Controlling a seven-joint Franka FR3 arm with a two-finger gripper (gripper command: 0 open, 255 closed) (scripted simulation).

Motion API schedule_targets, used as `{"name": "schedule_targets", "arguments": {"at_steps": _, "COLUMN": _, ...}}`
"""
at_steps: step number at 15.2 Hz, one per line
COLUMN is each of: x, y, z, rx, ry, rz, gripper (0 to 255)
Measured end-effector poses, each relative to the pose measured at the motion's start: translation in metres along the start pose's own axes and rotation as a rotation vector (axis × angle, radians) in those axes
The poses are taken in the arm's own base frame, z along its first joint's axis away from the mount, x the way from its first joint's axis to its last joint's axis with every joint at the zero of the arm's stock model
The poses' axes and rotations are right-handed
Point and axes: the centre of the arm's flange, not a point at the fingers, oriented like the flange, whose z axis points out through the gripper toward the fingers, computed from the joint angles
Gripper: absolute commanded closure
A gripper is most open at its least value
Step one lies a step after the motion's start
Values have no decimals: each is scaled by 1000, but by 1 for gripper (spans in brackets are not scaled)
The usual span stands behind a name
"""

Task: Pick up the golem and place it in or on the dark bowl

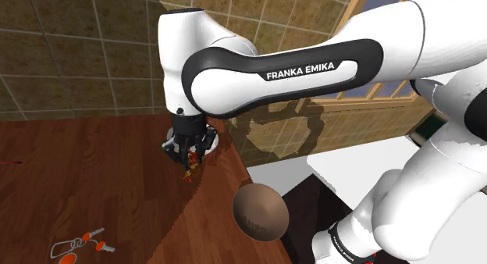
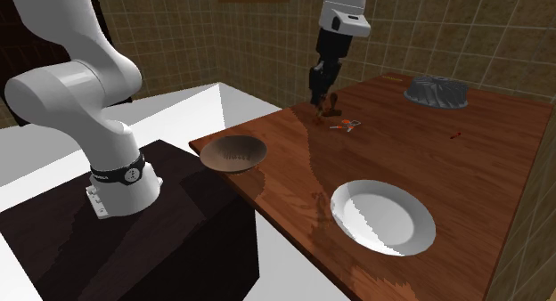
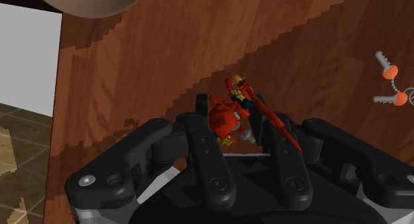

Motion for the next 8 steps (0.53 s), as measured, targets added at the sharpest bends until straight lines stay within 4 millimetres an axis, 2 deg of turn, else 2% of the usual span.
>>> {"name": "schedule_targets", "arguments": {"at_steps": 8, "x": -73, "y": 72, "z": 13, "rx": -1, "ry": 0, "rz": 0, "gripper": 255}}
